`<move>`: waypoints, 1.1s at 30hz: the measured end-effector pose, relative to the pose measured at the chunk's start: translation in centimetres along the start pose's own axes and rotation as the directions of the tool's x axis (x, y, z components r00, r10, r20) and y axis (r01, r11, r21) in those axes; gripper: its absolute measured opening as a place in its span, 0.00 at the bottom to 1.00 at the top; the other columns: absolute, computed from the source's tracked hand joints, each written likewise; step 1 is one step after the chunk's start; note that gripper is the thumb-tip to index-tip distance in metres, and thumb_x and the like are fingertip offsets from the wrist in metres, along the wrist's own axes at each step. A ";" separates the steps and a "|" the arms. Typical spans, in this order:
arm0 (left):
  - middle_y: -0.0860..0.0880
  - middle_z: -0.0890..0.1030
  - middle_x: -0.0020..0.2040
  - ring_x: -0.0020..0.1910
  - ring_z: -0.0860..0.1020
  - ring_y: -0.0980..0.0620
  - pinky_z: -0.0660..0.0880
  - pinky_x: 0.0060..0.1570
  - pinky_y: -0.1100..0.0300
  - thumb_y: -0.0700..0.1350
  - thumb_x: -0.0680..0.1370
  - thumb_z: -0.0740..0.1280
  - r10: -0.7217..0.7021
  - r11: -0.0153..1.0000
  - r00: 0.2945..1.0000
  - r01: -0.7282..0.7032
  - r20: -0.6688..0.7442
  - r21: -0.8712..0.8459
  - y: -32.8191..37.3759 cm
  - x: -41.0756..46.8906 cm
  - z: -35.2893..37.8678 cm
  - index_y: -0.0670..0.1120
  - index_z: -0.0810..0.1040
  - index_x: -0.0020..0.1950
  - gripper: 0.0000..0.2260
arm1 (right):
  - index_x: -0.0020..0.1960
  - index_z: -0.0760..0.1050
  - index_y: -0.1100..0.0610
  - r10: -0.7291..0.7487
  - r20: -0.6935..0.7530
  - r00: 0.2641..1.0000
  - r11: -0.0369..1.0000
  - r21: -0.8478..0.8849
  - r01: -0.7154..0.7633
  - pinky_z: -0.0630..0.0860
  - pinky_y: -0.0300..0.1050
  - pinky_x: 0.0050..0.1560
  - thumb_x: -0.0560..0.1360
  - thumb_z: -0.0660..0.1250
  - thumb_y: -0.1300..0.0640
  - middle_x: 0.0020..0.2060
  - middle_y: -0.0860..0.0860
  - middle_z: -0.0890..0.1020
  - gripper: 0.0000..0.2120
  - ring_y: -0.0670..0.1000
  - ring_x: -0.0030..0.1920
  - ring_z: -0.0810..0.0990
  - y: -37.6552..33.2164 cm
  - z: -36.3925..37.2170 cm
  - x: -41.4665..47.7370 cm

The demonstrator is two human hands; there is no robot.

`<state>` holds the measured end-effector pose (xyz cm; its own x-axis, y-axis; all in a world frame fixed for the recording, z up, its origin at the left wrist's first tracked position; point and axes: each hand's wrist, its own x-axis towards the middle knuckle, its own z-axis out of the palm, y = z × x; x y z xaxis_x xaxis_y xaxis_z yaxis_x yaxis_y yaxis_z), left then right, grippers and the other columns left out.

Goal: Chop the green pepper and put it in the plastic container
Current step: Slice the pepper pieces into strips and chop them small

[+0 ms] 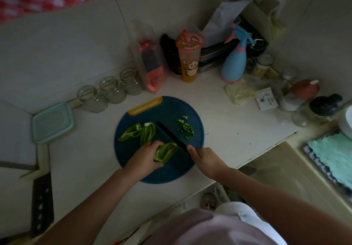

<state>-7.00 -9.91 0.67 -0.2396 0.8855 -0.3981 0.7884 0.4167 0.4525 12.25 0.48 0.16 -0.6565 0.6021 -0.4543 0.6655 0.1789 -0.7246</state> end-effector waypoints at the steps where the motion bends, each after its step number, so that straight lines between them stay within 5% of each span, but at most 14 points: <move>1: 0.47 0.73 0.60 0.58 0.74 0.52 0.71 0.55 0.61 0.45 0.70 0.75 -0.006 0.999 1.000 0.005 -0.028 -0.051 0.0 0.1 0.3 0.48 0.69 0.66 0.27 | 0.40 0.73 0.64 -0.005 -0.002 1.000 1.000 -0.015 0.005 0.64 0.40 0.39 0.82 0.48 0.43 0.35 0.55 0.76 0.28 0.53 0.38 0.74 0.0 0.0 -0.1; 5: 0.51 0.73 0.56 0.54 0.73 0.58 0.69 0.52 0.68 0.45 0.69 0.76 -0.109 0.940 0.982 0.051 -0.157 -0.336 0.5 0.2 1.3 0.47 0.72 0.65 0.27 | 0.39 0.72 0.61 -0.013 -0.017 1.000 0.998 -0.063 0.012 0.65 0.40 0.41 0.82 0.47 0.43 0.37 0.56 0.76 0.27 0.53 0.39 0.75 0.2 -0.2 -0.1; 10: 0.52 0.71 0.55 0.55 0.72 0.57 0.69 0.52 0.69 0.47 0.69 0.75 -0.101 0.896 0.973 -0.001 -0.205 -0.445 0.9 0.4 2.1 0.53 0.69 0.69 0.30 | 0.34 0.66 0.55 -0.002 -0.019 1.000 0.996 -0.092 0.000 0.72 0.46 0.45 0.81 0.47 0.42 0.35 0.56 0.76 0.24 0.56 0.40 0.76 0.4 0.3 -0.1; 13: 0.53 0.74 0.55 0.55 0.73 0.57 0.72 0.50 0.66 0.52 0.72 0.72 -0.189 0.838 0.951 0.027 -0.243 -0.545 1.3 0.6 2.0 0.52 0.75 0.62 0.20 | 0.32 0.65 0.53 -0.014 -0.036 0.999 0.994 -0.107 0.010 0.72 0.47 0.45 0.81 0.48 0.42 0.34 0.54 0.75 0.24 0.57 0.40 0.76 0.3 0.7 0.0; 20: 0.49 0.76 0.34 0.29 0.76 0.54 0.70 0.26 0.71 0.52 0.78 0.62 -0.281 0.756 0.922 0.041 -0.267 -0.654 3.5 1.0 1.5 0.41 0.76 0.45 0.14 | 0.37 0.69 0.55 -0.040 -0.021 0.999 0.992 -0.117 0.037 0.74 0.50 0.45 0.81 0.47 0.42 0.36 0.54 0.76 0.24 0.56 0.40 0.77 -0.5 1.6 0.1; 25: 0.47 0.79 0.40 0.31 0.81 0.48 0.77 0.30 0.62 0.57 0.78 0.60 -0.349 0.702 0.922 0.139 -0.168 -0.698 4.1 1.2 2.1 0.42 0.75 0.49 0.18 | 0.38 0.68 0.54 -0.042 -0.042 0.998 0.992 -0.123 0.036 0.74 0.50 0.45 0.81 0.47 0.42 0.38 0.56 0.79 0.22 0.57 0.42 0.79 -0.7 2.3 -0.1; 29: 0.42 0.79 0.44 0.37 0.81 0.48 0.79 0.32 0.59 0.57 0.78 0.60 -0.402 0.526 0.915 0.207 -0.026 -0.825 4.4 1.7 2.0 0.40 0.73 0.53 0.19 | 0.37 0.68 0.54 -0.036 -0.059 0.998 0.994 -0.109 0.030 0.75 0.51 0.46 0.81 0.48 0.42 0.40 0.58 0.81 0.22 0.58 0.42 0.79 -0.7 2.4 0.0; 33: 0.43 0.78 0.53 0.46 0.81 0.53 0.80 0.40 0.62 0.47 0.73 0.72 -0.320 0.512 0.947 0.180 0.008 -0.840 4.1 1.2 2.3 0.40 0.73 0.57 0.18 | 0.37 0.68 0.55 -0.045 -0.051 0.998 0.993 -0.110 0.039 0.74 0.51 0.45 0.82 0.48 0.43 0.40 0.59 0.80 0.22 0.58 0.42 0.79 -0.6 2.3 0.3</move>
<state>-2.72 -7.60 0.17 -0.4751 0.7036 -0.5284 -0.1156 0.5454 0.8302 10.84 -1.28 -0.71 -0.6666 0.6323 -0.3947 0.6746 0.2864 -0.6804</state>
